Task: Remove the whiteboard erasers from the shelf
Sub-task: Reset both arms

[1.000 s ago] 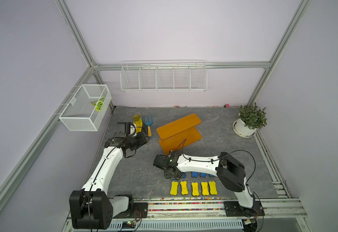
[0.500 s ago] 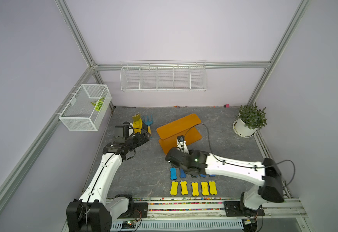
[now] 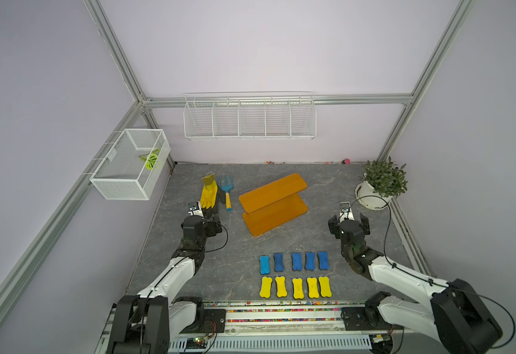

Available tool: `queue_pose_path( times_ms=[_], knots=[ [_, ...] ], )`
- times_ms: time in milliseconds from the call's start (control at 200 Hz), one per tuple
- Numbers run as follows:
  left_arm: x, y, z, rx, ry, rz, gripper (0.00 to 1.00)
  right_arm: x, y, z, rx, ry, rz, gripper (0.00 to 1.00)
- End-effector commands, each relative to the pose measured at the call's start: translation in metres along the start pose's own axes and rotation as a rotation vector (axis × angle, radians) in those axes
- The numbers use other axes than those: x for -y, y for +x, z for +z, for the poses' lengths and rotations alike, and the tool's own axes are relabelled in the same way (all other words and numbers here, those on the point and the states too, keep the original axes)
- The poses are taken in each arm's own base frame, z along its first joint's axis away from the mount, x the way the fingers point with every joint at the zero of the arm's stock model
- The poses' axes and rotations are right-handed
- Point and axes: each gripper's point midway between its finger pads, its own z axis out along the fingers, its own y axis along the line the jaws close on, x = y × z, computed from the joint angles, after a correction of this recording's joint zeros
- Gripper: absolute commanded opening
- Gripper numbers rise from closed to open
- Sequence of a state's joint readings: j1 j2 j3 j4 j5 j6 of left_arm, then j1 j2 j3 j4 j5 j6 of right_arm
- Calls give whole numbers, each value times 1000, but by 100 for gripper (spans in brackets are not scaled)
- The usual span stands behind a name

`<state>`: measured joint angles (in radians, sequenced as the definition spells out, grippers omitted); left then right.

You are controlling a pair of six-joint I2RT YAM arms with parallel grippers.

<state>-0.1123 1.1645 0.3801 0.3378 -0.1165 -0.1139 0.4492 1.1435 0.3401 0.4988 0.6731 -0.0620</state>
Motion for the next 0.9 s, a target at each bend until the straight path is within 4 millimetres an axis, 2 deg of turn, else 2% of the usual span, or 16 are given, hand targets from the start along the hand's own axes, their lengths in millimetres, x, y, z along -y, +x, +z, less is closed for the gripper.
queue_pose_path(
  times_ms=[0,35,185,305,355,440,500,560,895],
  knots=[
    [-1,-33,7,167,9,71,100,-7,-8,10,104,-84,54,99],
    [0,-31,12,179,20,81,100,-5,1,14,97,-74,69,99],
    [11,-33,35,167,99,149,100,-4,0,26,132,-59,24,98],
    [-14,-22,37,222,63,57,100,12,15,43,157,-28,107,98],
    [-16,-22,41,225,54,51,100,15,27,50,137,-37,147,98],
    [-19,-21,43,183,63,28,100,13,29,66,86,-62,149,98],
    [-19,-21,43,198,67,36,100,10,34,77,-8,-151,180,99],
    [-20,-21,44,175,61,26,100,16,35,84,-59,-206,244,99],
    [-22,-21,44,182,50,23,100,15,34,83,-46,-225,233,99]
  ],
)
